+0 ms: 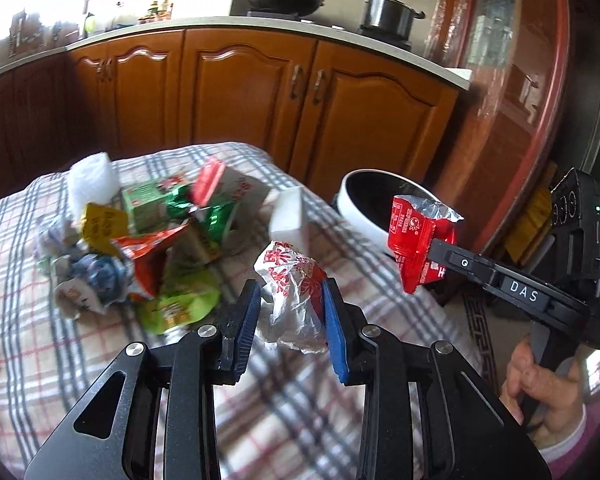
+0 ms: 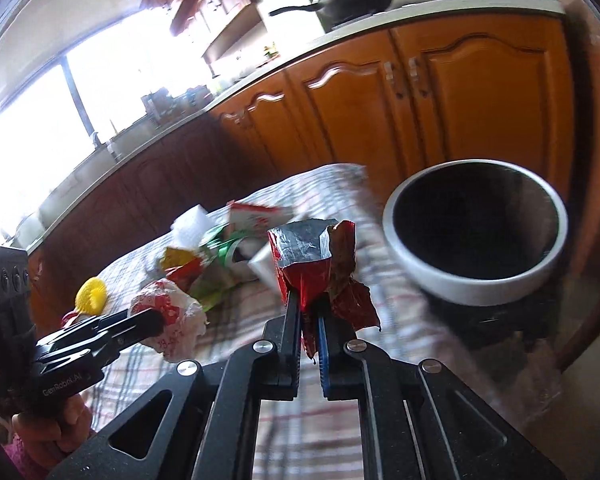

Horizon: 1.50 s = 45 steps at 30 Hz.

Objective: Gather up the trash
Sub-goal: 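Carry both bags over the black bin and open both tools to drop them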

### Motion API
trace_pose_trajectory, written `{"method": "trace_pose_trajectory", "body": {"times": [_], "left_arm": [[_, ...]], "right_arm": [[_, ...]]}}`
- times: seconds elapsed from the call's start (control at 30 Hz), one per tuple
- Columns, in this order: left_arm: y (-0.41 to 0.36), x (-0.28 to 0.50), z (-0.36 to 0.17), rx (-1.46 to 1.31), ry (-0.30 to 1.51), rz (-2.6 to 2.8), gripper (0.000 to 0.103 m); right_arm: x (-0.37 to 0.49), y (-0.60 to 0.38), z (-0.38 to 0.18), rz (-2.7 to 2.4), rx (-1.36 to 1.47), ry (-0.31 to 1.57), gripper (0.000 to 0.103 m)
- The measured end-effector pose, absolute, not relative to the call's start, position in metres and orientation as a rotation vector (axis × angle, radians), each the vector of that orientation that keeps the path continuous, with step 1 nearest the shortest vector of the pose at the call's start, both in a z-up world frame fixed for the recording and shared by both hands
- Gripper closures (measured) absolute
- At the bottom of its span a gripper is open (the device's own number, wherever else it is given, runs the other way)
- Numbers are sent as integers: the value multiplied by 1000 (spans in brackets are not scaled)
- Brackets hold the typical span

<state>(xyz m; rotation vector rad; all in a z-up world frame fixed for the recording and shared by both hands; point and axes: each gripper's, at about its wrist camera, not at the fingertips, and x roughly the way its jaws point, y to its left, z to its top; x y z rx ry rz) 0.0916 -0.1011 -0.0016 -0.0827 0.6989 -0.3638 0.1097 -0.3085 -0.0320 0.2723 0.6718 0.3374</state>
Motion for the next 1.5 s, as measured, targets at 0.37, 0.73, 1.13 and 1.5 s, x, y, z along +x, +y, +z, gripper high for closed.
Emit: {"method": "trace_pose_trajectory", "body": {"times": [0.37, 0.73, 1.13, 1.5], "left_arm": [[-167, 127, 12, -34, 681, -467, 73], [-229, 177, 17, -3, 697, -537, 73], [-266, 226, 1, -23, 779, -581, 71], [-269, 231, -12, -19, 827, -553, 40]], "right_arm": [[129, -384, -30, 195, 315, 649, 96], [158, -418, -30, 138, 314, 663, 96], [198, -437, -46, 112, 302, 737, 93], [209, -447, -55, 100, 328, 755, 50]]}}
